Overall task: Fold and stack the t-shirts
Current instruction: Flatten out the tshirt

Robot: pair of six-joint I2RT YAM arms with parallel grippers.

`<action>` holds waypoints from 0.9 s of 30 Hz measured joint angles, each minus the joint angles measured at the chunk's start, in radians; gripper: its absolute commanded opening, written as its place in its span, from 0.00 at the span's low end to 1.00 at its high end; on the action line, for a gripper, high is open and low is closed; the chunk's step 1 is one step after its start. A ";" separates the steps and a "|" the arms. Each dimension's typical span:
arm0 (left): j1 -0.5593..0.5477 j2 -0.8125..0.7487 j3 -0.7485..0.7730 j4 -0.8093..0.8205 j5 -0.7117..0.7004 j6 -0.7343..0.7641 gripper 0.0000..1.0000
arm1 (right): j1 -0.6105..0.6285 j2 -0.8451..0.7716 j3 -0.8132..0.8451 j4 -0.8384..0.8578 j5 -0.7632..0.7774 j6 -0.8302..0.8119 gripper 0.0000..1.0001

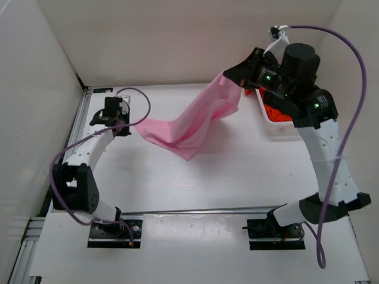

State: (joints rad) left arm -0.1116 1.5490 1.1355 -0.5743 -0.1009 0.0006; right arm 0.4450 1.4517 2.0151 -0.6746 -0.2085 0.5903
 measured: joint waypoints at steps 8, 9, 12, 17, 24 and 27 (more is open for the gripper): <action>-0.100 -0.124 -0.001 -0.114 0.080 0.000 0.52 | 0.009 -0.040 -0.032 0.020 0.000 0.032 0.00; -0.148 -0.118 -0.001 -0.139 0.113 -0.003 0.52 | 0.009 -0.026 -0.039 0.019 0.006 0.035 0.00; -0.313 -0.092 0.000 -0.196 0.222 -0.001 0.52 | 0.008 0.011 -0.069 0.019 0.039 0.043 0.00; -0.539 0.034 0.065 -0.254 0.356 -0.002 0.52 | -0.034 0.024 -0.149 0.010 0.092 0.058 0.00; -0.656 0.243 0.207 -0.233 0.441 -0.001 0.54 | -0.130 -0.032 -0.343 -0.019 0.174 0.066 0.00; -0.670 0.342 0.274 -0.226 0.487 -0.001 0.57 | -0.177 -0.078 -0.416 -0.036 0.193 0.074 0.00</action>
State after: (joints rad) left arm -0.7818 1.8912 1.4097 -0.8005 0.3862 -0.0006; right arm 0.2676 1.3735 1.5990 -0.7109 -0.0154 0.6640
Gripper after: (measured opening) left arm 0.551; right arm 0.003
